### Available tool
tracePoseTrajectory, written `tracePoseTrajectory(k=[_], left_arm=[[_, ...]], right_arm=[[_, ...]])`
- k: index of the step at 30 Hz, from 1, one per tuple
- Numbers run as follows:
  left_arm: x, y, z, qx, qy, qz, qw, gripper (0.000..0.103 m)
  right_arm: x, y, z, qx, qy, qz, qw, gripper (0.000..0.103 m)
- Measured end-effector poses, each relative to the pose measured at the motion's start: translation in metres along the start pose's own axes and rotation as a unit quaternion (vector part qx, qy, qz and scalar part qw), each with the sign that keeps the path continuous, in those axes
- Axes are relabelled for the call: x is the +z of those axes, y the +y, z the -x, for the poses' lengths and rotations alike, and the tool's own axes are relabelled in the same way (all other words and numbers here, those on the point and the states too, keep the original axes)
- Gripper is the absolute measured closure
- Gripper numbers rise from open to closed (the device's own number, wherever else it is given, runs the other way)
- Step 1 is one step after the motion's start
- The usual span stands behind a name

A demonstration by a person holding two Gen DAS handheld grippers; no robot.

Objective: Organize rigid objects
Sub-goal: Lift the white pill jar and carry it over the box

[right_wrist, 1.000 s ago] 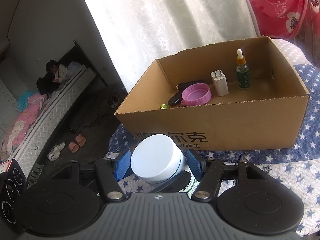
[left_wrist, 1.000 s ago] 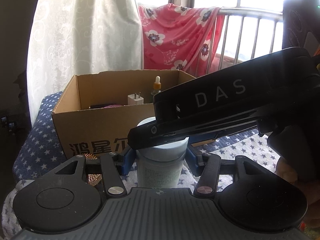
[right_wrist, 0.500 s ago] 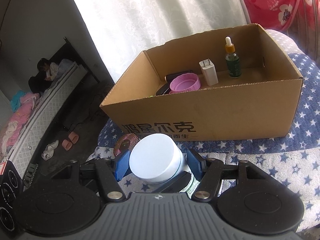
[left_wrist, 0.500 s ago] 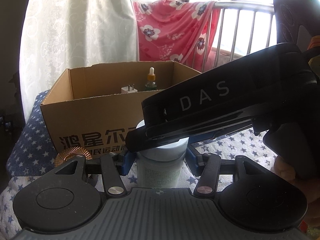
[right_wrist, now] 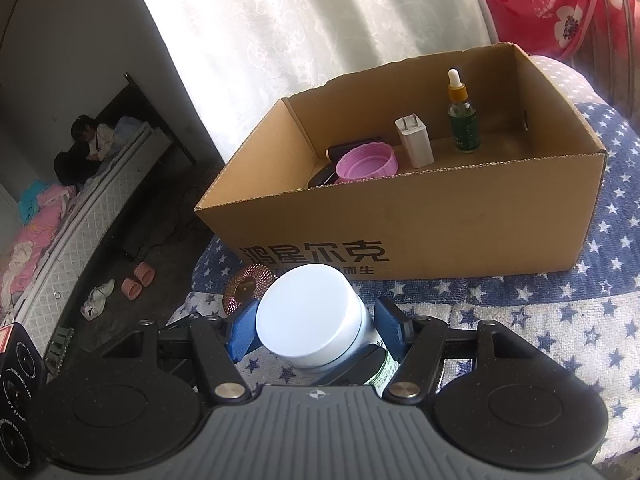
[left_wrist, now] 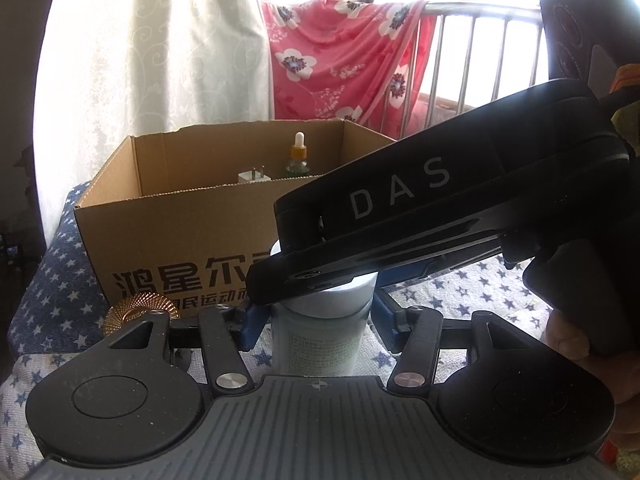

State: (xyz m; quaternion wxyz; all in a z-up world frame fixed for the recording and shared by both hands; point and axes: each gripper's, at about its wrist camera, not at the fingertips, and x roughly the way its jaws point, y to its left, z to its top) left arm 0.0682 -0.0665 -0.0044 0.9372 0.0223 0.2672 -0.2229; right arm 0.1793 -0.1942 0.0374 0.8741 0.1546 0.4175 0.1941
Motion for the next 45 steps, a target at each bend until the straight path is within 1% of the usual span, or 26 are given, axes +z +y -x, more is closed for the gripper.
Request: tracePoseTrajectory(k=[9,13,20,26,30,32,39,40,41,45], left_arm=[[-0.005,0.002,-0.005,-0.009,0.01,0.007,0.9999,0.045],[-0.011,0.005,-0.008,-0.02,0.012,0.013,0.9997,0.044],[-0.025,0.011,-0.005,-0.038,-0.012,0.027,0.9989,0.047],[-0.032,0.01,-0.001,-0.044,-0.026,0.023,0.9984,0.047],[-0.036,0.01,0.002,-0.049,-0.031,0.026,0.9979,0.047],[-0.037,0.006,0.001,-0.052,-0.032,0.028,0.9977,0.047],[-0.042,0.005,0.005,-0.06,-0.034,0.034,0.997,0.047],[-0.042,0.004,0.006,-0.06,-0.034,0.033,0.9971,0.047],[-0.043,0.003,0.006,-0.06,-0.033,0.033,0.9971,0.047],[-0.043,0.001,0.005,-0.058,-0.034,0.03,0.9973,0.047]], right_arm=[[0.0,0.001,-0.002,-0.003,0.002,-0.001,1.0,0.036],[0.0,0.004,-0.005,-0.017,0.008,-0.001,1.0,0.036],[0.002,0.009,-0.008,-0.037,0.015,-0.018,0.999,0.035],[0.001,0.017,-0.011,-0.068,0.018,-0.026,0.997,0.036],[0.001,0.024,-0.015,-0.089,0.021,-0.009,0.996,0.036],[0.001,0.027,-0.017,-0.101,0.02,-0.001,0.995,0.032],[0.002,0.029,-0.025,-0.109,0.015,0.005,0.994,0.033],[0.002,0.029,-0.026,-0.108,0.016,0.005,0.994,0.034],[0.002,0.029,-0.027,-0.106,0.017,0.005,0.994,0.037],[0.001,0.031,-0.027,-0.109,0.016,0.013,0.994,0.038]])
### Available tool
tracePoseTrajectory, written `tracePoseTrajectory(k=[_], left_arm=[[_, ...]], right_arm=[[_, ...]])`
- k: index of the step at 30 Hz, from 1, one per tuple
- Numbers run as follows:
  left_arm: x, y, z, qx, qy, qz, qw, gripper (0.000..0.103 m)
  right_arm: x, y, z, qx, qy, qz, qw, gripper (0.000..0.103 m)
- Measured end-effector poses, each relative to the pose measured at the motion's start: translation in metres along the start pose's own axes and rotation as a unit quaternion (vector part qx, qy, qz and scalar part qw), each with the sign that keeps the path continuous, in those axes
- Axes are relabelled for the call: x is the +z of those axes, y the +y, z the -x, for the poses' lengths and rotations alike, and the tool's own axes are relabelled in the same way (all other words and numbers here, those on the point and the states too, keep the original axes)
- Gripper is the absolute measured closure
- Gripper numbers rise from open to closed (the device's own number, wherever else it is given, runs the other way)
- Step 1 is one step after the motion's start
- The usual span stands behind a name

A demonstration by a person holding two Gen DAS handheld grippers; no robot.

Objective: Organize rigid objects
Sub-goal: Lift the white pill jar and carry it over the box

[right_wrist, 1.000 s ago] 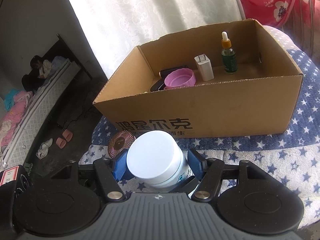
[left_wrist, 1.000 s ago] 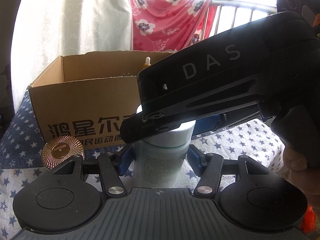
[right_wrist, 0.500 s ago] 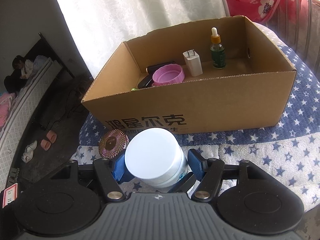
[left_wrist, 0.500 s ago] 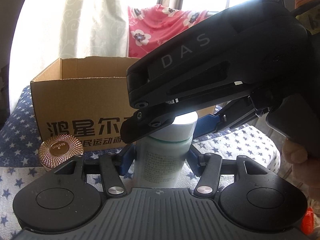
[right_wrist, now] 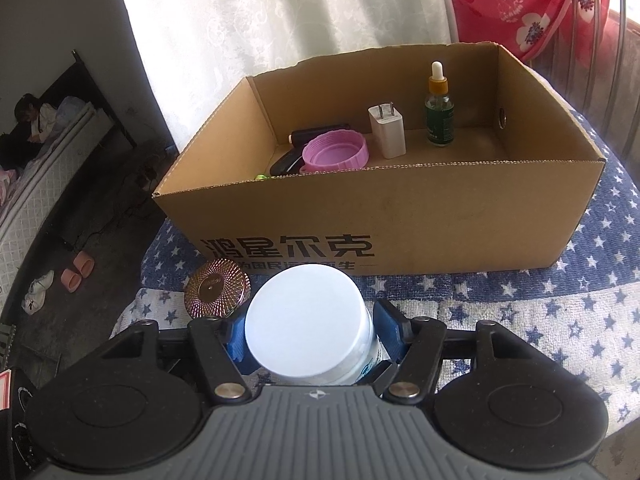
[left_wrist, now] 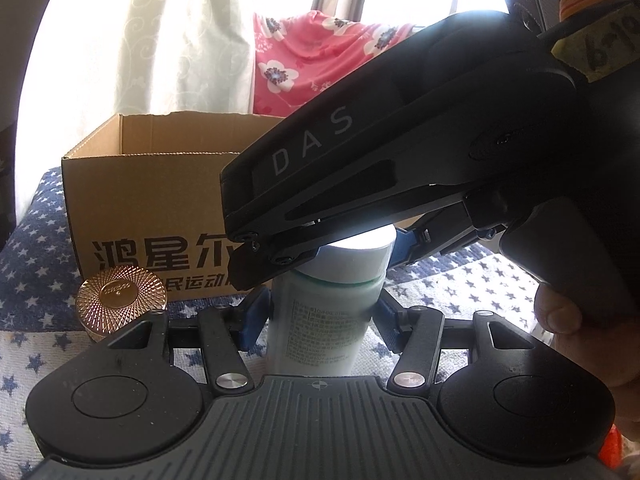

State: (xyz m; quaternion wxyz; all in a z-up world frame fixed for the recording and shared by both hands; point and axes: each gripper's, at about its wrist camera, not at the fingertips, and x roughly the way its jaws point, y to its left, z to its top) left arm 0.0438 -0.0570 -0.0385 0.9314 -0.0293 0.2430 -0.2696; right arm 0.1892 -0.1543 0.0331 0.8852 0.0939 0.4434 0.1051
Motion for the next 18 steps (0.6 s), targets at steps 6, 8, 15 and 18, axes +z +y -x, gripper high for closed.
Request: tracePoseTrajectory(k=[6,8,15,18], left_arm=[[-0.001,-0.004,-0.004,-0.002,0.008,0.006,0.9999,0.045],[-0.003,-0.006,-0.006,-0.001,0.012,0.007,0.9999,0.045],[-0.006,-0.018,-0.007,0.012,0.013,0.004,0.9998,0.045],[-0.007,-0.025,-0.007,0.02,0.013,0.0,0.9997,0.045]], right_arm=[[-0.002,-0.003,0.0,-0.003,-0.003,0.005,1.0,0.04],[-0.002,-0.005,0.0,0.002,-0.004,0.002,1.0,0.04],[-0.002,-0.011,0.0,0.017,-0.007,0.001,1.0,0.04],[-0.003,-0.016,0.0,0.027,-0.007,-0.002,1.0,0.04]])
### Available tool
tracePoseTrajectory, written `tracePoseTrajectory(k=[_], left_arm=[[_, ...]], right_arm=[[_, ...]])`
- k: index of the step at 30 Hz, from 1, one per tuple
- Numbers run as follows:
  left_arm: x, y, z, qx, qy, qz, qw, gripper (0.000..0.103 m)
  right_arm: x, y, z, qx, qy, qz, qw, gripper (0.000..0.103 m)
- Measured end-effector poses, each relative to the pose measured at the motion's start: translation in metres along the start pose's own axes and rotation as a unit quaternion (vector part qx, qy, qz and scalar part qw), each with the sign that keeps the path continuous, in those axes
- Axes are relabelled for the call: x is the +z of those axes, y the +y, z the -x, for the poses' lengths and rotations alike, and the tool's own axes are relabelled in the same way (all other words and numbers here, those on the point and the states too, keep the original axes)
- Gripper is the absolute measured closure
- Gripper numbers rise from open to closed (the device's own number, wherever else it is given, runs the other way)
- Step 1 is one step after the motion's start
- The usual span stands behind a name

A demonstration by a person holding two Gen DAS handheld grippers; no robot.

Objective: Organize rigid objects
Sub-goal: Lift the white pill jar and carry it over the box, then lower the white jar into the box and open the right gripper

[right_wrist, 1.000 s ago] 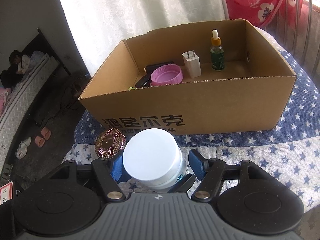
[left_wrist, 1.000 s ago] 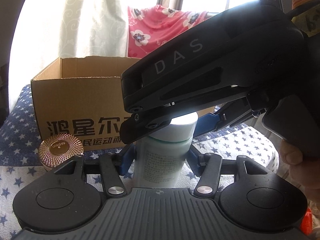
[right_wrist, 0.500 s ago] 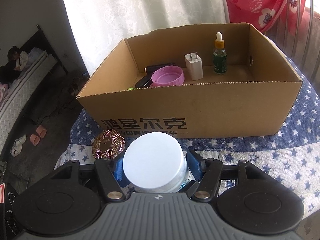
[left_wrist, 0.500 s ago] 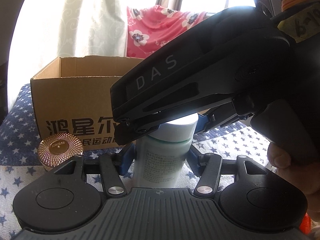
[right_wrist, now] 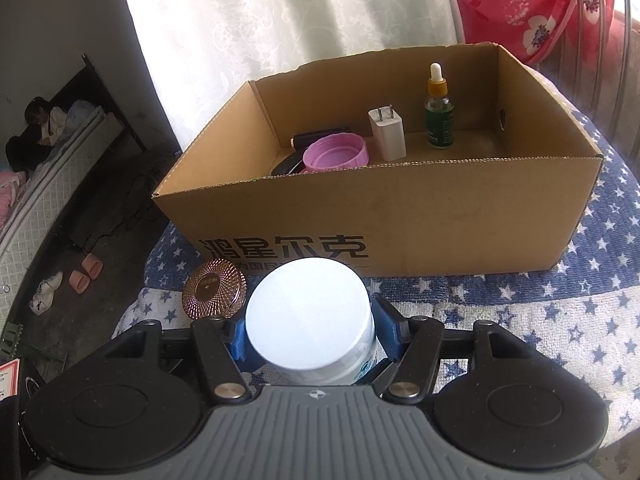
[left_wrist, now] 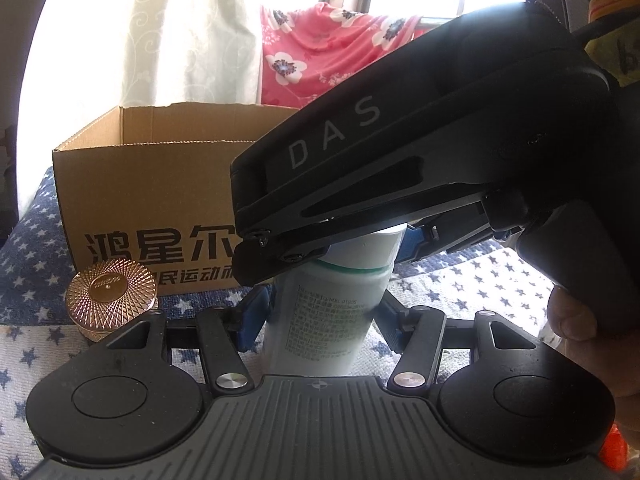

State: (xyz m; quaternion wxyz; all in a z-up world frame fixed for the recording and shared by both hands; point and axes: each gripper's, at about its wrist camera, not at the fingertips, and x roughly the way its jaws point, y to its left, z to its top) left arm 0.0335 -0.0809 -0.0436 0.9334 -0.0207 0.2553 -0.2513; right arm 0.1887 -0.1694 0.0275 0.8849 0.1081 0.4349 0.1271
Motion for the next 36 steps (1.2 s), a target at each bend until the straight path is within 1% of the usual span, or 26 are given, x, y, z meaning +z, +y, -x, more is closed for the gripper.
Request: tracePoseTrajectory(k=[3,11,18,24,27,31,33,36], left_arm=[[-0.001,-0.006,0.0,0.007,0.001,-0.003,1.0,0.045],[-0.001,-0.029,0.006,0.023,-0.003,-0.009,0.9997,0.046],[0.001,-0.058,0.02,0.028,-0.017,-0.031,0.999,0.046],[0.008,-0.082,0.035,0.036,-0.036,-0.054,0.9972,0.046],[0.015,-0.09,0.043,0.039,-0.044,-0.061,0.9964,0.046],[0.032,-0.101,0.059,0.038,-0.069,-0.078,0.9939,0.047],[0.044,-0.104,0.066,0.033,-0.085,-0.087,0.992,0.047],[0.065,-0.104,0.07,0.024,-0.098,-0.095,0.9904,0.047]], right_arm=[[-0.001,-0.004,0.0,0.009,-0.003,0.001,1.0,0.04],[-0.003,-0.017,0.011,0.026,-0.019,0.002,0.999,0.045],[-0.008,-0.025,0.039,0.038,-0.042,0.006,0.998,0.045],[-0.009,-0.026,0.067,0.05,-0.071,0.016,0.996,0.045],[-0.006,-0.021,0.081,0.055,-0.087,0.03,0.994,0.045],[0.003,-0.012,0.106,0.055,-0.116,0.051,0.99,0.045],[0.013,-0.006,0.12,0.054,-0.13,0.064,0.988,0.045],[0.033,-0.002,0.134,0.056,-0.145,0.081,0.985,0.045]])
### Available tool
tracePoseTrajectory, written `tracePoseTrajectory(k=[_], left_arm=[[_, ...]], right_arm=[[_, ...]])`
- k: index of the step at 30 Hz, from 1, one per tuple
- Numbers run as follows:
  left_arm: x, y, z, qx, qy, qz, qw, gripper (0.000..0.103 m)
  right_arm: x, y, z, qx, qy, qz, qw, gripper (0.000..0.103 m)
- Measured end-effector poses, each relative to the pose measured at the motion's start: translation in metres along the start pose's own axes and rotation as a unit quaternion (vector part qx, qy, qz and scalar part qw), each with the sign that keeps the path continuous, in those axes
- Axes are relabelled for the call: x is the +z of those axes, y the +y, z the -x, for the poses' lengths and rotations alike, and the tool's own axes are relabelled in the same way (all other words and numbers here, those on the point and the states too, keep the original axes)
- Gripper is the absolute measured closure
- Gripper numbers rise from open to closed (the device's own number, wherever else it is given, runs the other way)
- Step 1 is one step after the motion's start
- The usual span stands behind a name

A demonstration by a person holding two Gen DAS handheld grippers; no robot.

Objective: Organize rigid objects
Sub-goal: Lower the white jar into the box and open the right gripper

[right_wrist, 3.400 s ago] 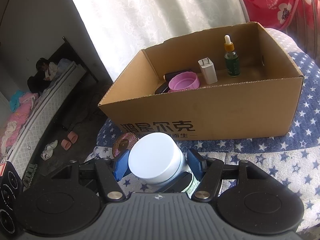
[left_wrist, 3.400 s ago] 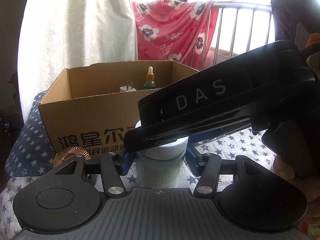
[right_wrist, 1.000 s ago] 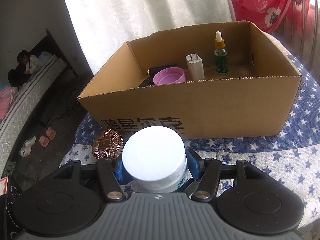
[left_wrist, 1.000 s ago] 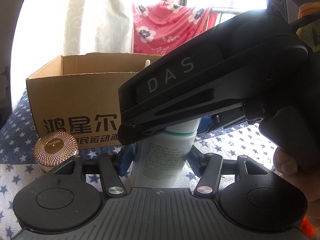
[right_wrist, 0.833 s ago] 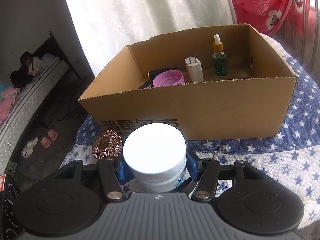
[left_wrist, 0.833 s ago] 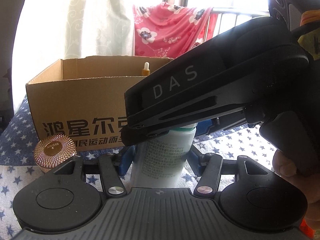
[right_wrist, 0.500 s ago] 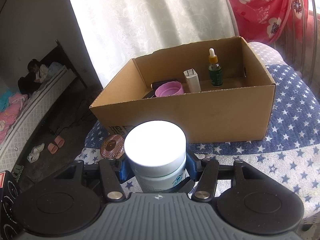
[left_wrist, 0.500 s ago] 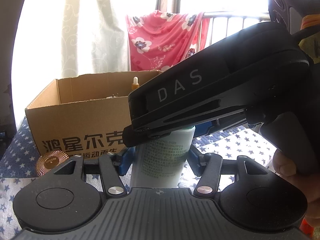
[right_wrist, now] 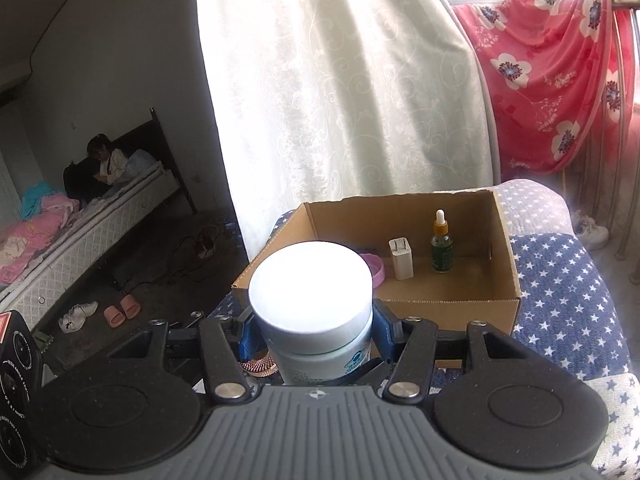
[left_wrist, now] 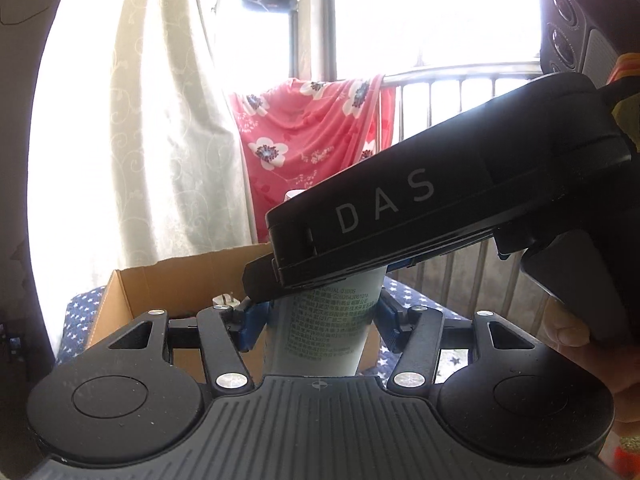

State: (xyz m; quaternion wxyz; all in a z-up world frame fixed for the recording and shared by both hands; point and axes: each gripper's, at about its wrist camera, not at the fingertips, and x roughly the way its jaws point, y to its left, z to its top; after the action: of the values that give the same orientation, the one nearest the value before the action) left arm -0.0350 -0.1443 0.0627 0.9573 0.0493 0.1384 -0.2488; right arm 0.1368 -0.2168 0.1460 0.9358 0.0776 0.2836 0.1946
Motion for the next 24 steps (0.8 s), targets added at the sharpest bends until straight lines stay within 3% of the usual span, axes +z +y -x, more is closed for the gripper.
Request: tracePoseTrajectory(k=[6,11,15,16,17,21,22,24], left_arm=[[0.044,0.02,-0.032,-0.017,0.015,0.003,0.9997,0.047],[0.068,0.05,-0.089,-0.04,0.08,0.028,0.9956,0.047],[0.071,0.115,-0.154,-0.045,0.142,0.05,0.9875,0.047],[0.064,0.126,-0.185,-0.044,0.159,0.057,0.9846,0.047],[0.052,0.146,-0.195,-0.044,0.174,0.065,0.9816,0.047],[0.072,0.181,-0.243,-0.043,0.227,0.101,0.9678,0.047],[0.064,0.185,-0.224,-0.042,0.238,0.108,0.9643,0.047],[0.059,0.195,-0.239,-0.041,0.256,0.121,0.9583,0.047]], right_arm=[[0.051,-0.014,-0.018,0.01,0.005,0.017,1.0,0.045],[0.082,-0.04,-0.063,0.015,0.04,0.008,0.999,0.045],[0.092,-0.066,-0.107,0.029,0.081,-0.017,0.996,0.046],[0.093,-0.071,-0.117,0.031,0.088,-0.02,0.995,0.046],[0.094,-0.077,-0.129,0.033,0.098,-0.023,0.994,0.046],[0.09,-0.089,-0.166,0.039,0.128,-0.029,0.991,0.046],[0.089,-0.091,-0.173,0.04,0.135,-0.031,0.99,0.046],[0.085,-0.097,-0.188,0.043,0.15,-0.034,0.987,0.046]])
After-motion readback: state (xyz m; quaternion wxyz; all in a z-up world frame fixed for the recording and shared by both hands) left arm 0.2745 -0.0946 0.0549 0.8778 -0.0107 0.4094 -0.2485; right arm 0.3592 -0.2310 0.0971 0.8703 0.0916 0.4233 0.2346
